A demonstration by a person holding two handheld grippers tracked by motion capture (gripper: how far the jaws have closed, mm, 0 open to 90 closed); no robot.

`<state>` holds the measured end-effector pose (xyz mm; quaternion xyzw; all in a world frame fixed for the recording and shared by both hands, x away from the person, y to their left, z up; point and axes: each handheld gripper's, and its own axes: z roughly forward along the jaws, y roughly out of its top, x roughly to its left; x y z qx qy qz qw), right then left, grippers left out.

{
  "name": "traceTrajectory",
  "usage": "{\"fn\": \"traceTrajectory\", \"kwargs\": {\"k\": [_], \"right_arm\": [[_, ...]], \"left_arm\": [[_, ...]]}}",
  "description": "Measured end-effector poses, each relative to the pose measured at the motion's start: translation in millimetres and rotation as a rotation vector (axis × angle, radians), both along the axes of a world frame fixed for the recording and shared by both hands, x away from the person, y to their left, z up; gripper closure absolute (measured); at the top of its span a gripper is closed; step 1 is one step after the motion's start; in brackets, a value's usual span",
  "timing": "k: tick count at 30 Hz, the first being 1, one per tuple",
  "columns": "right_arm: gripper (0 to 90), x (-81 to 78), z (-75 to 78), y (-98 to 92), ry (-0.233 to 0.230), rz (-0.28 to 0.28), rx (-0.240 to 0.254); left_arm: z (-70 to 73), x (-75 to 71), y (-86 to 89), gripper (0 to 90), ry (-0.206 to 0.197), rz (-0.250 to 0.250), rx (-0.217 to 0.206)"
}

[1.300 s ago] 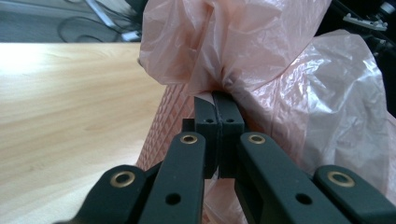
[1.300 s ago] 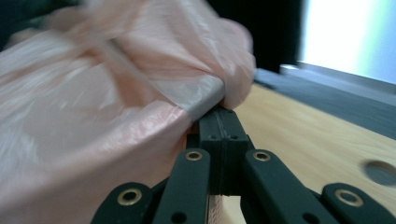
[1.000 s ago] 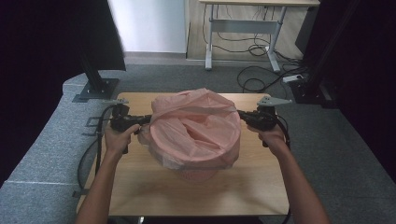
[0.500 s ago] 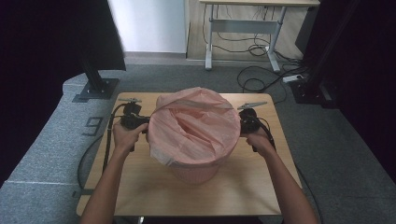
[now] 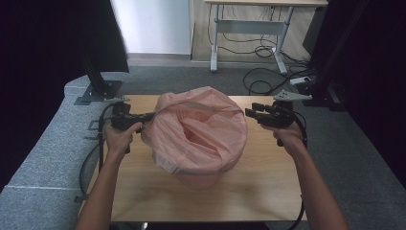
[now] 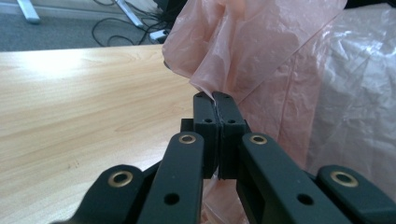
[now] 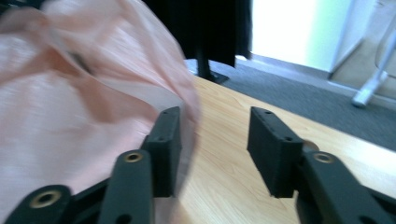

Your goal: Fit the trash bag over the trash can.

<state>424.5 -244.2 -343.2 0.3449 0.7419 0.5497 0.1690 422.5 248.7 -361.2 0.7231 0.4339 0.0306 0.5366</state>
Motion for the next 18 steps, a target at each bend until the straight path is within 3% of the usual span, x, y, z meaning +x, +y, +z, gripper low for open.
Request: {"fn": "traceTrajectory", "kwargs": {"k": [3,5,8,9,10,13,14,18], "right_arm": [[43.6,-5.1,9.1,6.3,-0.016,0.072,0.007],[43.4,-5.2,10.2,9.7,-0.019,0.088,-0.004],[50.4,-1.2,10.3,20.6,-0.015,0.114,-0.041],[56.3,1.7,9.8,25.2,-0.013,0.118,-0.062],[70.6,7.6,9.2,30.1,0.0,0.13,-0.069],[77.8,10.9,11.0,32.0,-0.021,0.132,-0.071],[87.0,12.2,13.9,30.0,-0.044,0.138,-0.056],[89.2,17.6,16.4,25.0,-0.058,0.12,-0.085]], "left_arm": [[4.3,-1.5,-0.1,88.8,-0.012,0.004,-0.001],[6.0,-1.6,0.3,88.8,-0.015,0.004,-0.007],[8.2,-1.1,-0.1,88.9,-0.02,0.007,-0.007],[8.9,-0.8,-0.6,88.9,-0.022,0.005,-0.004],[9.3,-0.2,-1.6,89.1,-0.022,0.002,0.0],[9.7,1.0,-4.0,89.3,-0.022,-0.005,0.028],[10.0,1.8,-5.3,89.3,-0.024,-0.005,0.045],[9.8,5.1,-6.2,89.4,-0.022,-0.007,0.046]]}}
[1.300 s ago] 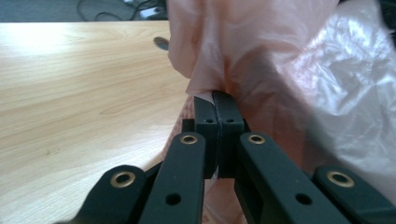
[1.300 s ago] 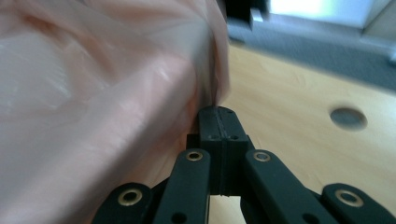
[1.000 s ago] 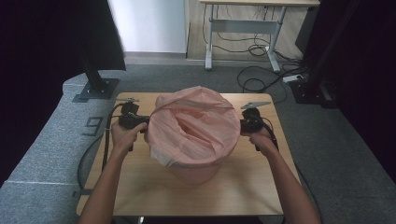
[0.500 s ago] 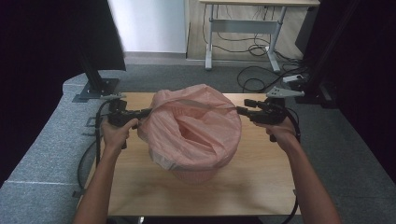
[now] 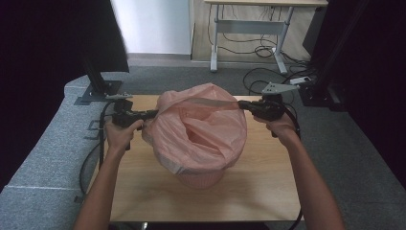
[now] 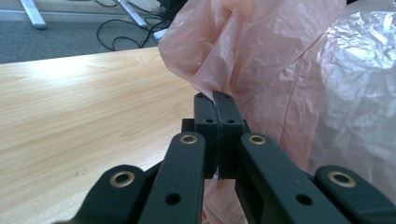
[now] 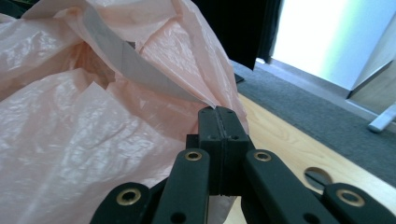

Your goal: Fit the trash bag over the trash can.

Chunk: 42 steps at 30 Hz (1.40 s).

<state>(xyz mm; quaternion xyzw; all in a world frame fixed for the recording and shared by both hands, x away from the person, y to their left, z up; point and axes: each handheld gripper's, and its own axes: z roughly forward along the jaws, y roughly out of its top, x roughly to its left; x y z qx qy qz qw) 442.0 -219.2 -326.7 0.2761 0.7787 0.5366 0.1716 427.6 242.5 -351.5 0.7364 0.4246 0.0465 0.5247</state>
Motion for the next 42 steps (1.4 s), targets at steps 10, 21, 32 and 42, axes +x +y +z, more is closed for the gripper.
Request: {"fn": "traceTrajectory", "kwargs": {"k": [10,21,32,42], "right_arm": [[89.4,27.9,-32.8,1.5,0.007,-0.056,0.001],[89.7,48.4,-76.4,32.3,0.103,0.023,0.112],[89.7,50.8,-94.1,42.6,0.216,0.012,0.066],[89.7,51.6,-98.1,45.7,0.286,-0.018,0.023]], "left_arm": [[-6.7,8.9,-6.9,89.5,0.018,-0.013,-0.006],[-19.4,20.8,-12.7,89.8,0.041,-0.037,-0.021],[-26.7,27.5,-5.8,89.9,0.111,-0.007,-0.034],[-31.4,29.4,-8.4,90.0,0.154,0.013,-0.019]]}}
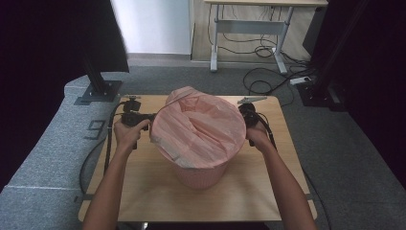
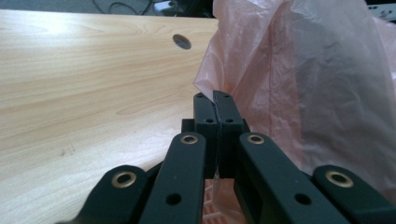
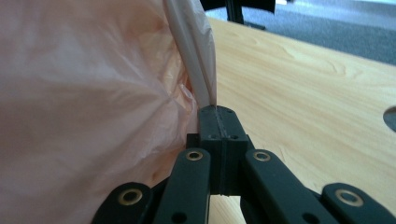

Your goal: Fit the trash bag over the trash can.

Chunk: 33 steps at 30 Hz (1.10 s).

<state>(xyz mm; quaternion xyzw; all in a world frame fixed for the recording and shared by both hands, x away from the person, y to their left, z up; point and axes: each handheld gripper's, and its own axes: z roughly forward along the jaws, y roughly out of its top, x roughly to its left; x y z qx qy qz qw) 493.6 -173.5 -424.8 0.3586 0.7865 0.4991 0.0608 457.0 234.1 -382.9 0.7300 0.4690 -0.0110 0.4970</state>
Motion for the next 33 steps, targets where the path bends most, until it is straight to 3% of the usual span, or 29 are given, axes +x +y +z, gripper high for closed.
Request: {"fn": "traceTrajectory", "kwargs": {"k": [8,9,11,13,14,18,20,21,23,25,29,33], "right_arm": [[89.7,-2.9,-1.3,-0.3,0.053,0.008,-0.039],[89.7,-2.9,-1.6,-0.6,0.065,0.005,-0.044],[89.7,-2.2,-2.1,-2.4,0.085,-0.007,-0.053],[89.7,-2.2,-9.4,-4.1,0.09,-0.016,-0.153],[89.7,-2.9,-14.5,-6.0,0.097,-0.014,-0.15],[86.4,-6.9,-22.4,-16.0,0.092,-0.046,-0.05],[65.1,-9.5,-18.6,-20.3,0.07,-0.094,-0.043],[59.3,-10.9,-15.4,-23.9,0.06,-0.12,-0.025],[54.6,-16.4,-6.0,-34.1,0.014,-0.187,0.022],[49.1,-25.2,5.0,-44.0,-0.024,-0.211,0.059],[43.1,-49.0,19.6,-60.3,-0.047,-0.225,0.047],[39.4,-81.1,23.5,-72.2,-0.058,-0.179,0.032]], "left_arm": [[-1.6,-3.4,3.9,90.0,0.004,0.01,0.008],[-1.6,-5.9,1.6,90.0,0.002,0.006,0.054],[-2.5,-6.3,2.2,90.0,0.004,0.008,0.06],[-4.1,-7.9,5.0,90.0,0.009,0.008,0.055],[-4.3,-9.3,6.8,90.0,0.007,0.01,0.049],[-3.7,-16.6,10.6,90.0,-0.012,0.0,0.054],[-2.8,-21.7,14.6,89.8,-0.027,0.014,0.05],[-2.5,-23.8,16.8,89.8,-0.029,0.019,0.038],[-1.1,-28.0,20.2,89.7,-0.036,0.029,0.025],[0.2,-32.4,22.9,89.6,-0.043,0.027,0.029],[0.5,-41.6,27.0,89.5,-0.053,0.024,0.037],[-0.7,-48.2,27.6,89.5,-0.057,0.015,0.026]]}}
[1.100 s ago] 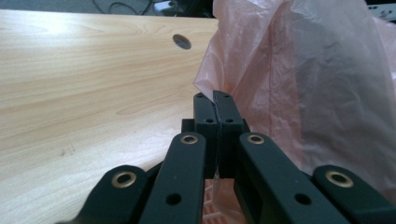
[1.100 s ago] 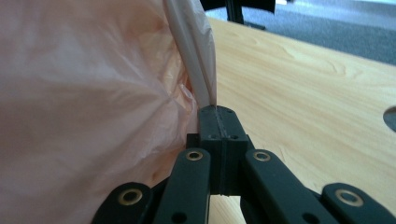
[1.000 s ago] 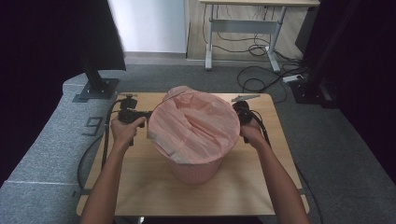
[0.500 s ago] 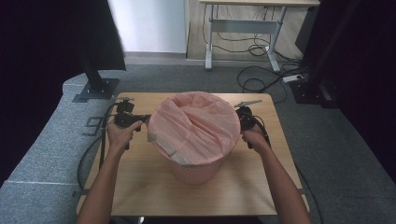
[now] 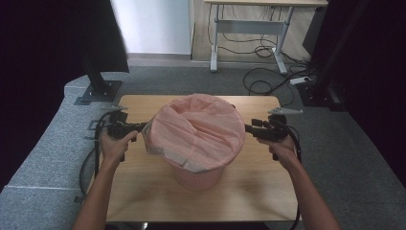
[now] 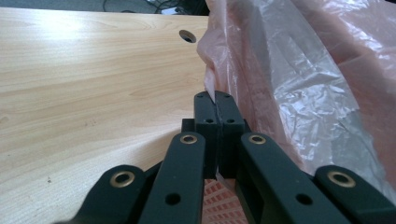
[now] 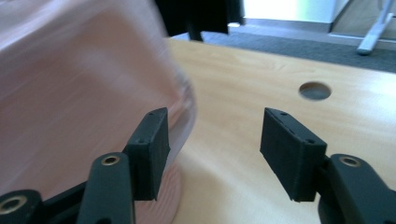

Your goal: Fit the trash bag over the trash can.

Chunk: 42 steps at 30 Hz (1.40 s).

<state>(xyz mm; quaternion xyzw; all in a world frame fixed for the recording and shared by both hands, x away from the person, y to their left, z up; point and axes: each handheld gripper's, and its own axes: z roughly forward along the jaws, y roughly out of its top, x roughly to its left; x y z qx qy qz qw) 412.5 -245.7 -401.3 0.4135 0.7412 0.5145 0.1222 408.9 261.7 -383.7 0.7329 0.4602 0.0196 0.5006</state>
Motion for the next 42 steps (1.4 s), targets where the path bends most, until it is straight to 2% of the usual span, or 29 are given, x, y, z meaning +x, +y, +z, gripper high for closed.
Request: {"fn": "traceTrajectory", "kwargs": {"k": [3,5,8,10,13,15,18,23,30,33,36,40,42], "right_arm": [[36.9,-24.9,-2.5,-1.0,-0.003,0.048,-0.001],[35.7,-42.5,-4.0,2.6,-0.025,0.08,-0.015],[31.0,-66.5,-6.6,9.9,-0.039,0.134,-0.006],[27.0,-80.3,-7.8,17.9,-0.044,0.18,0.001],[22.2,-97.1,-4.8,33.2,-0.077,0.244,0.004],[21.8,-103.9,-1.4,45.1,-0.098,0.261,-0.008],[22.6,-102.5,2.7,55.8,-0.12,0.246,-0.037],[25.0,-84.4,-0.3,49.2,-0.113,0.178,-0.03],[28.3,-43.1,0.0,40.7,-0.096,0.064,-0.021],[28.2,-41.7,2.7,33.8,-0.095,0.078,0.009],[26.7,-54.1,6.7,31.6,-0.11,0.129,0.026],[20.9,-73.2,10.0,41.6,-0.124,0.218,0.027],[18.9,-77.2,12.2,47.5,-0.138,0.23,0.027]], "left_arm": [[-0.1,-4.6,-3.0,89.4,-0.005,-0.015,0.009],[-0.1,-7.3,-4.0,89.3,-0.005,-0.019,0.013],[-0.7,-10.5,-3.8,89.2,-0.006,-0.027,0.015],[-1.4,-12.3,-3.5,89.1,-0.005,-0.038,0.011],[-2.8,-15.3,-5.3,89.1,-0.005,-0.055,0.01],[-2.8,-17.2,-7.6,89.1,-0.007,-0.064,0.015],[-1.9,-19.9,-10.6,89.0,-0.012,-0.073,0.021],[-1.9,-20.5,-11.0,88.9,-0.016,-0.081,0.019],[-4.1,-16.5,-14.5,88.9,-0.009,-0.082,0.002],[-3.8,-17.8,-15.0,88.9,-0.012,-0.085,0.005],[-3.8,-18.0,-15.2,88.9,-0.014,-0.086,0.003],[-4.4,-18.7,-17.3,88.9,-0.014,-0.088,-0.002],[-4.9,-19.0,-17.6,88.9,-0.013,-0.089,-0.005]]}}
